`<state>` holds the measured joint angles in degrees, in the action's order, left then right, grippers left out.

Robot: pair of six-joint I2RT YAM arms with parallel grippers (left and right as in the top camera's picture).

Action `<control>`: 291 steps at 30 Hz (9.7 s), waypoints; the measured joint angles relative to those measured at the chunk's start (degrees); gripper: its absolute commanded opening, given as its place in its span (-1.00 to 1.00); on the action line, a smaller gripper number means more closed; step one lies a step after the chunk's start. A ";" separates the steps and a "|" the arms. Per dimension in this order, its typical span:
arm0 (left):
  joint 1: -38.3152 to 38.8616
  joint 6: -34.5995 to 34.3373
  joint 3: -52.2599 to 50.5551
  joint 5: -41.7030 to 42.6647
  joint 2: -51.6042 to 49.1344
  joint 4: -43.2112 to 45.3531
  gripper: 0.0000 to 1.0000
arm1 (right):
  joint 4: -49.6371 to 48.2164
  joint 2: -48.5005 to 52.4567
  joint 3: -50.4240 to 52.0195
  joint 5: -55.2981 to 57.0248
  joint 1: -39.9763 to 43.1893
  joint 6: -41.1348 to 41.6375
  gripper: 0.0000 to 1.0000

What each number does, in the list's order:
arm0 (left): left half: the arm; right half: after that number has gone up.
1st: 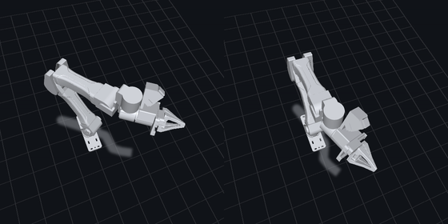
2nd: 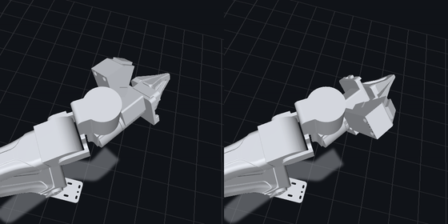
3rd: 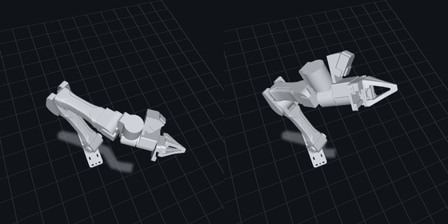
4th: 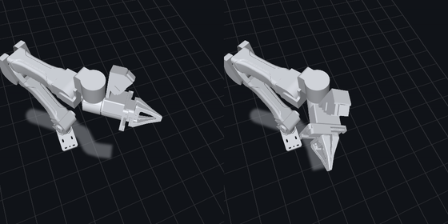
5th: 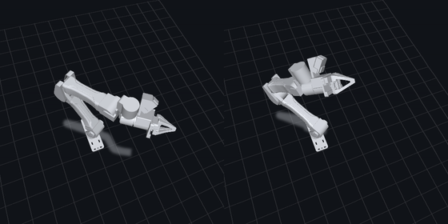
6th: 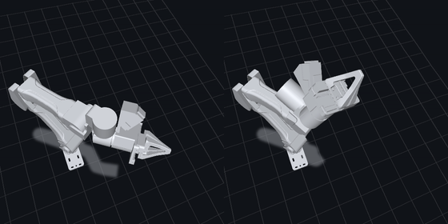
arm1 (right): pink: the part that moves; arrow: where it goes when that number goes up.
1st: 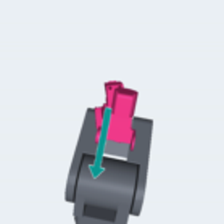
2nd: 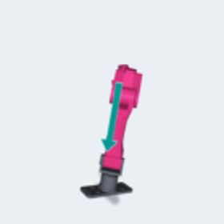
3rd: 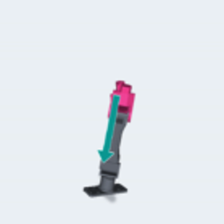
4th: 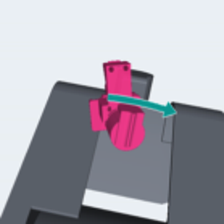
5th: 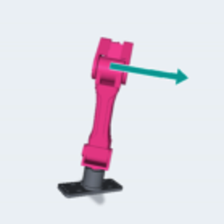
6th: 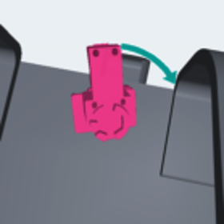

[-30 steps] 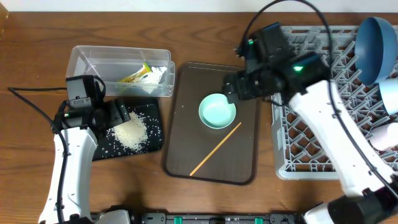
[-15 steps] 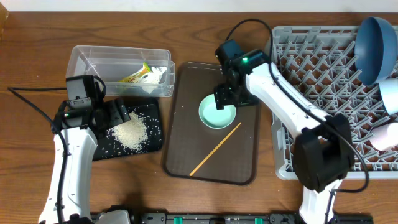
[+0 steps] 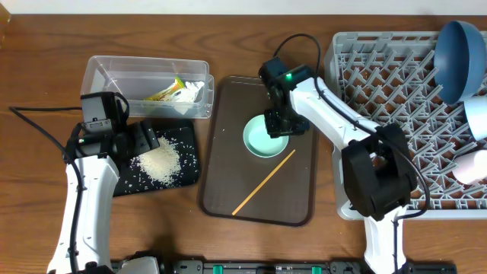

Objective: Sort waste into correct bins and load items into the dishwasher rack
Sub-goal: 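Lower the right gripper onto the green bowl and grasp its rim, then carry the green bowl right and place it in the dish rack, then move the right gripper to the wooden chopstick and grasp it, then carry the chopstick right and drop it into the dish rack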

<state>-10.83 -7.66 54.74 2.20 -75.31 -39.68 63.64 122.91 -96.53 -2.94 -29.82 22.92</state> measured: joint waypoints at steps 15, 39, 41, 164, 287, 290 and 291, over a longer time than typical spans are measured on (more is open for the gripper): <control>0.00 0.00 0.00 0.00 0.00 0.02 0.83 | -0.11 0.02 0.61 1.64 0.00 0.57 -0.98; 0.00 0.00 0.00 0.00 0.00 0.02 0.83 | -1.79 -23.12 -1.88 34.47 7.17 0.55 -0.97; 0.00 0.00 0.00 0.00 0.00 0.02 0.83 | -1.70 -23.98 -2.03 43.39 7.54 0.55 -0.97; 0.00 0.00 0.00 0.00 0.00 0.00 0.83 | -14.45 -22.82 29.09 1.27 -13.60 34.32 0.91; 0.00 0.00 0.00 0.00 0.00 0.00 0.83 | -1.38 -27.36 25.16 9.44 19.10 -14.21 -0.97; 0.00 0.02 0.00 0.00 0.00 0.00 0.83 | -1.42 -27.17 25.18 9.44 19.10 -14.21 -0.95; 0.00 0.00 0.00 0.00 0.00 0.00 0.83 | -1.40 -27.17 25.18 9.42 19.10 -14.19 -0.93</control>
<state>-10.83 -7.66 54.74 2.20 -75.31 -39.68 62.24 95.74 -71.35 6.48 -10.72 8.73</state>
